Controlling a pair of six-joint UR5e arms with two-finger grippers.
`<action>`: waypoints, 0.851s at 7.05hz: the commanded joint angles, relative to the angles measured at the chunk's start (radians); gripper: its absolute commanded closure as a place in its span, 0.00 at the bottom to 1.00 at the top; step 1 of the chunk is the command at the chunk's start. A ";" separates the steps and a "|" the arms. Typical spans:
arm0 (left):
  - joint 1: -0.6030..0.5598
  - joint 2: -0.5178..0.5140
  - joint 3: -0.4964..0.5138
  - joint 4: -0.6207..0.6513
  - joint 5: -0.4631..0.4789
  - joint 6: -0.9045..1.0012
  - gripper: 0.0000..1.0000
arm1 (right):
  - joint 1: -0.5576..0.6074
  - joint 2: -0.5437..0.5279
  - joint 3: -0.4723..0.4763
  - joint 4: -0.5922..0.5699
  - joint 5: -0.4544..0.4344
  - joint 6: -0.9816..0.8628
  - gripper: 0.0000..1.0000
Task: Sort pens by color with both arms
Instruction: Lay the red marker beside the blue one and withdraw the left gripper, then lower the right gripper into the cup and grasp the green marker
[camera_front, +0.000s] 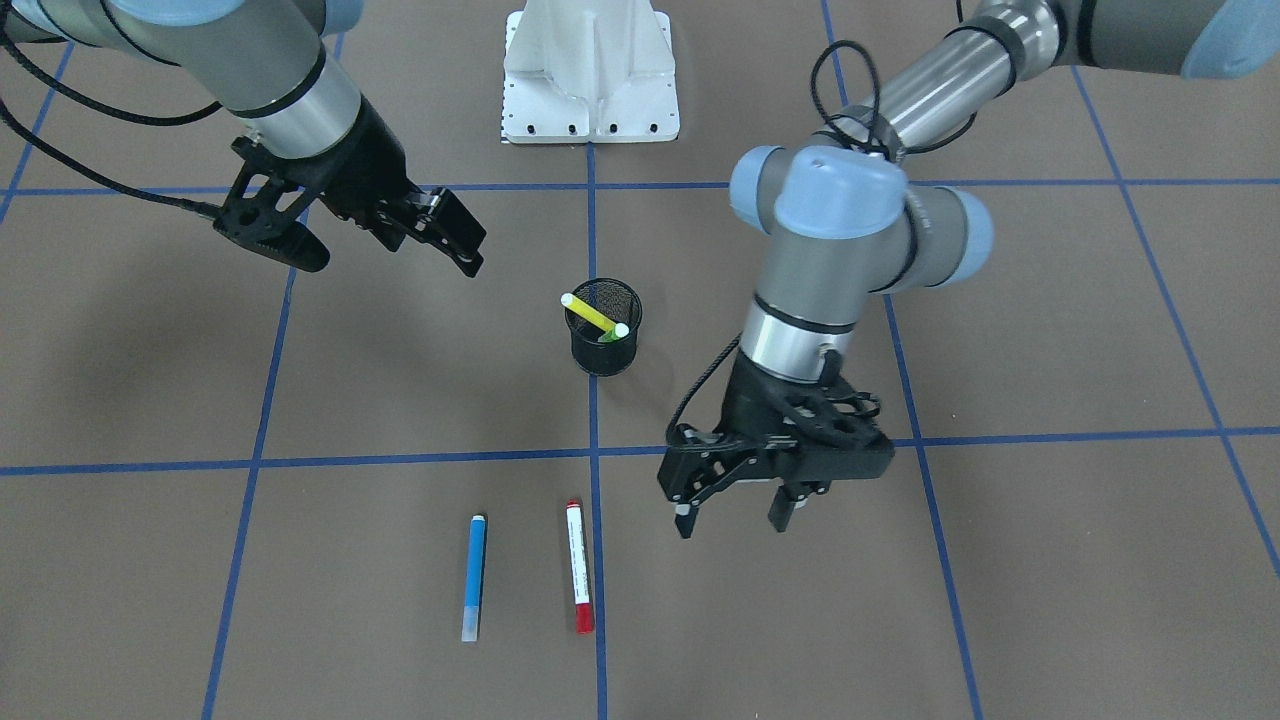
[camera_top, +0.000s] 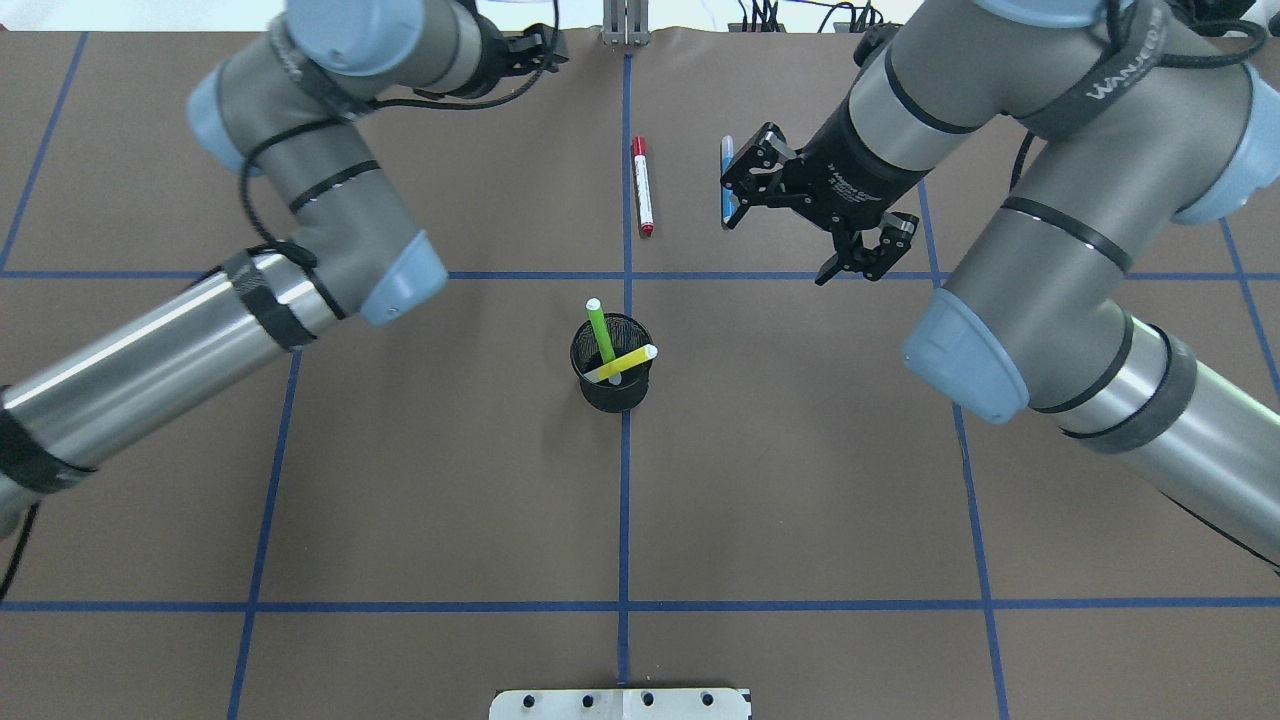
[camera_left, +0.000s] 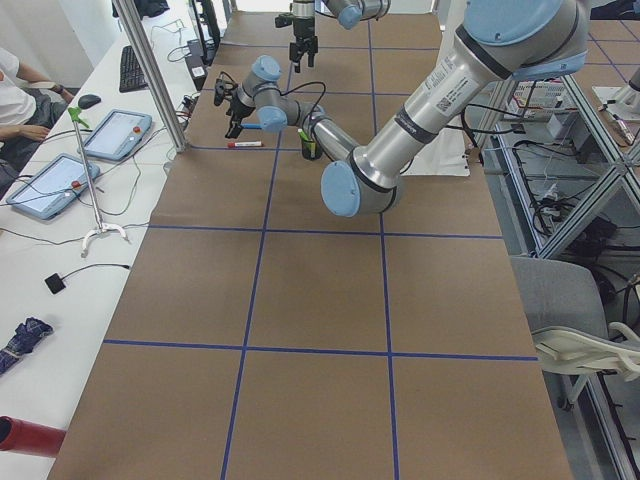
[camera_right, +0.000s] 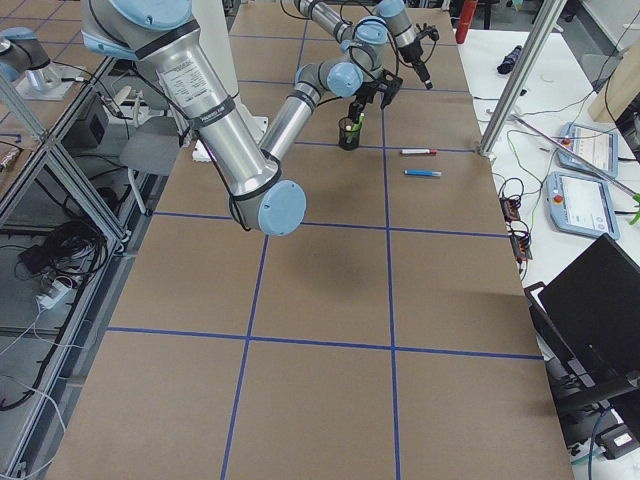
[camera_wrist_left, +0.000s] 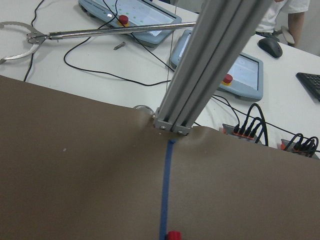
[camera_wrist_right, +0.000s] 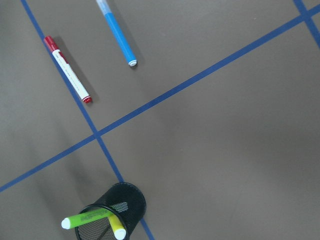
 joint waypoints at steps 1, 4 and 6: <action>-0.160 0.219 -0.161 0.006 -0.225 0.192 0.00 | -0.070 0.154 -0.139 0.005 -0.086 -0.012 0.01; -0.285 0.364 -0.184 0.003 -0.368 0.404 0.00 | -0.211 0.239 -0.259 0.005 -0.306 -0.314 0.02; -0.288 0.368 -0.181 0.003 -0.374 0.404 0.00 | -0.250 0.295 -0.392 0.057 -0.354 -0.414 0.06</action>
